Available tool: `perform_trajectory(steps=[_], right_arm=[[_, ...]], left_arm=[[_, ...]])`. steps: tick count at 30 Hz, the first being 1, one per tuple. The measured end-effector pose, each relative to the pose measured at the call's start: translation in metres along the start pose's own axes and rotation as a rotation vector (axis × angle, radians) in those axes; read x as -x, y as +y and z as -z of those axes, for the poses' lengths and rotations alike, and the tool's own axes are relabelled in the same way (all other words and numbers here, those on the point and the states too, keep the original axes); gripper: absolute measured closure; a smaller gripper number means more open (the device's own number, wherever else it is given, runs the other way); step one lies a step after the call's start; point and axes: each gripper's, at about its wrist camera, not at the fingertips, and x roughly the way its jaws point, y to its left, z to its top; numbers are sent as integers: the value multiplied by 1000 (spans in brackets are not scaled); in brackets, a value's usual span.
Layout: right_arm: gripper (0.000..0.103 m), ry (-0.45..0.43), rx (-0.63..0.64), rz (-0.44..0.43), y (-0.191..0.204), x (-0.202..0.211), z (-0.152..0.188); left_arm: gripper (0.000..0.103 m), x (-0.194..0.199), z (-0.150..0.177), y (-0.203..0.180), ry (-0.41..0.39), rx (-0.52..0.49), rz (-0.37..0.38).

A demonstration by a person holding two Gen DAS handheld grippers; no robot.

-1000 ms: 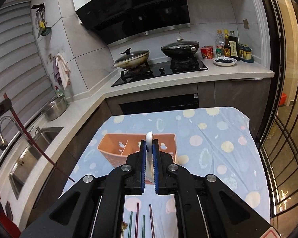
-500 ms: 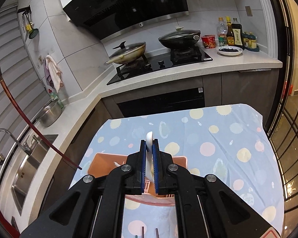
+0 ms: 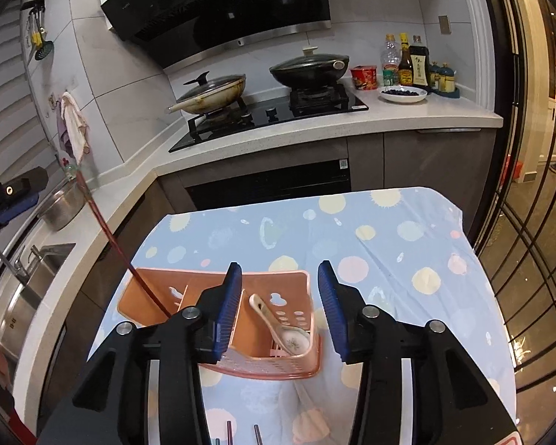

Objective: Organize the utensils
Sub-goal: 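Carry the chopstick and spoon into the pink holder while both tools open to release them, then grasp a red chopstick with the left tool while the right tool grasps the brown chopstick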

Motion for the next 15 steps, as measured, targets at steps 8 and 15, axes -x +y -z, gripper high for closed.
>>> perform_trajectory(steps=[8, 15], right_arm=[[54, -31, 10, -18, -5, 51, 30], [51, -23, 54, 37, -4, 90, 90]], left_arm=[[22, 33, 50, 10, 26, -20, -80], [20, 58, 113, 16, 101, -37, -102]])
